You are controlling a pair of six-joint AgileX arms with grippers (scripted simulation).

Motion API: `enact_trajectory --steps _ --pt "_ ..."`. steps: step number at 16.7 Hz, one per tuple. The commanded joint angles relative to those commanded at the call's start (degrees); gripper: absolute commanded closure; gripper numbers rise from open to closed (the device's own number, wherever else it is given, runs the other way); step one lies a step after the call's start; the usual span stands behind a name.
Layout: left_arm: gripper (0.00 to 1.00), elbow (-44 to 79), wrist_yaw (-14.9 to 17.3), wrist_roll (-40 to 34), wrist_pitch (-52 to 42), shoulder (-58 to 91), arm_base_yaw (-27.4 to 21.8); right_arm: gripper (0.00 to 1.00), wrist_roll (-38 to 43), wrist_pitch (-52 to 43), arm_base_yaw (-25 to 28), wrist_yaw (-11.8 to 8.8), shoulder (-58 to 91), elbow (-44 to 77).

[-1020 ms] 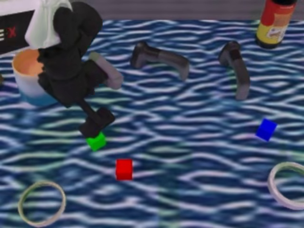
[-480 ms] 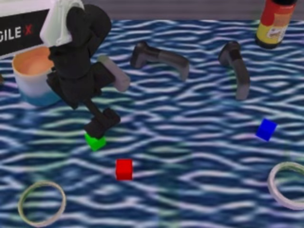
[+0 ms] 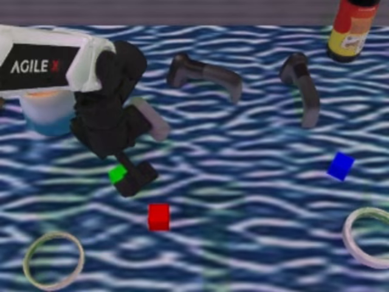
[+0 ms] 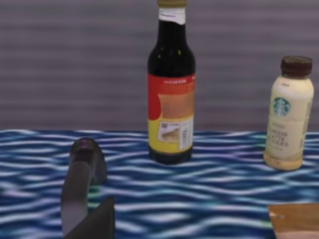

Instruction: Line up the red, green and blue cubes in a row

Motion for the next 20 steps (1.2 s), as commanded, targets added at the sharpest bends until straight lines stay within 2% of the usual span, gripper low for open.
enact_trajectory --steps 3,7,20 --pt "0.00 -2.22 0.01 0.02 3.71 1.57 -0.01 0.00 0.00 0.00 0.00 0.00 0.00 0.00" --pt "0.00 -2.28 0.01 0.02 3.80 1.61 -0.01 0.00 0.00 0.00 0.00 0.00 0.00 0.00" --pt "0.98 -2.28 0.01 0.02 3.80 1.61 -0.01 0.00 0.00 0.00 0.00 0.00 0.00 0.00"
